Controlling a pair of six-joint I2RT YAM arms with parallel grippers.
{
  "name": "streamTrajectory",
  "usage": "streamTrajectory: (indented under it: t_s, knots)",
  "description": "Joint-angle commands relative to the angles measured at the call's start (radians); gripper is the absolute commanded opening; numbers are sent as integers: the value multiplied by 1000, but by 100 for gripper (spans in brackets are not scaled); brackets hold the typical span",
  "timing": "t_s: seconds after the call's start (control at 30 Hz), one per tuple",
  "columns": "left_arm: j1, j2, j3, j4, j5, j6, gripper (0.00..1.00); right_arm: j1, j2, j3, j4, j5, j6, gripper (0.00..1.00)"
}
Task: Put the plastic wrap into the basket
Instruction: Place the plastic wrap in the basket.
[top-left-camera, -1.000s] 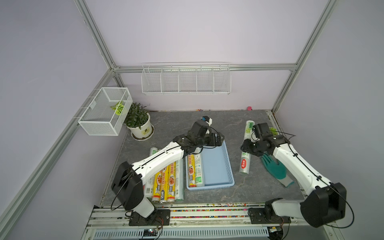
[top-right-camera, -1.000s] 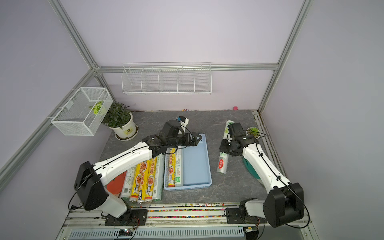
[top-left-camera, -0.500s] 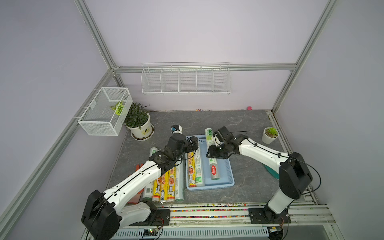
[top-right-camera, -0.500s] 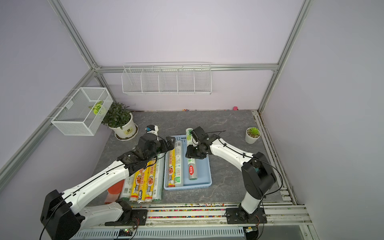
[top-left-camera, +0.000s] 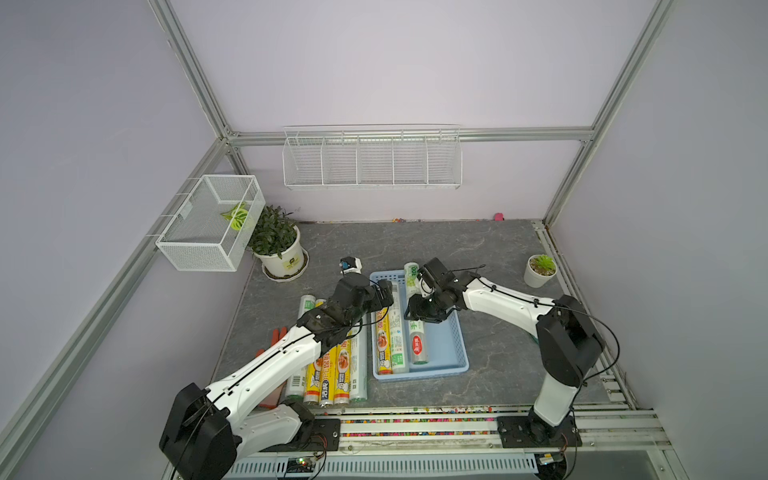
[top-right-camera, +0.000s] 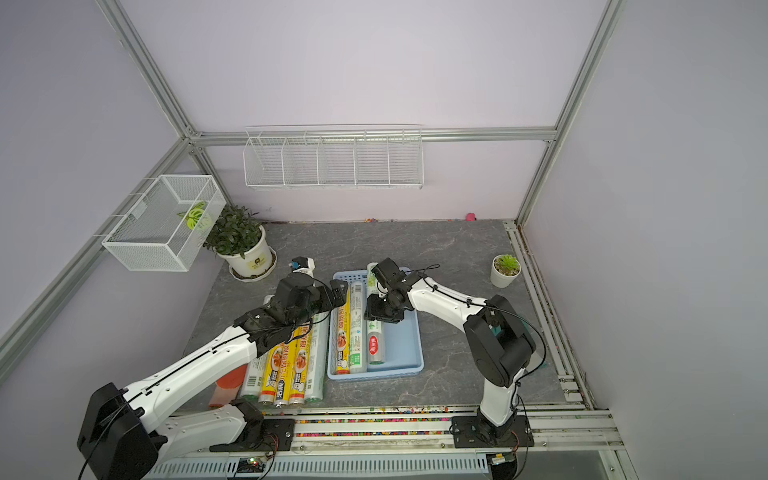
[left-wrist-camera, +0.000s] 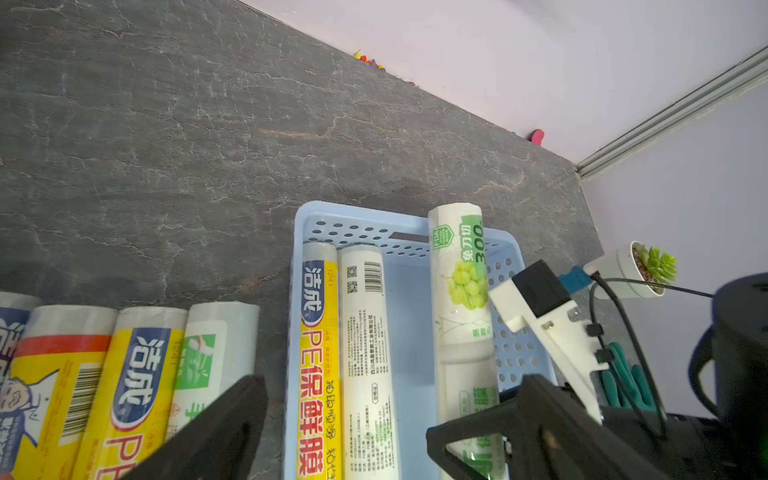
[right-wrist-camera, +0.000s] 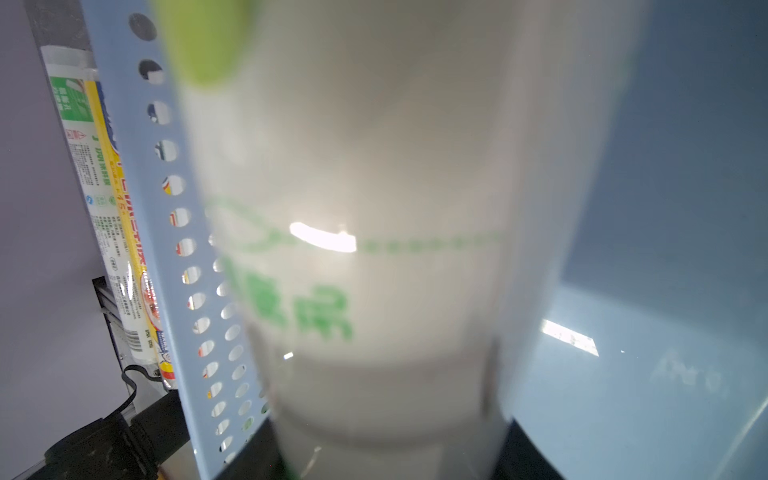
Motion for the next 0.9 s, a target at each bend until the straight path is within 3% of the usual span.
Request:
streamTrajectory:
  t_s: [0.0,0.23,0.53,0.87]
  knots:
    - [6,0,33,-41,-23,19,100,14,-31,13,-18,-25,-3,27]
    - [7,0,6,-24,-31,18,100,23,-80,-13,-81,-13,20,28]
    - [6,-3,6,-47,-15,-3,100,24,45,-6,2,-64,52,33]
    - [7,-35,-15,-88,-32,4,100,22,69,11,9,-11,51,58]
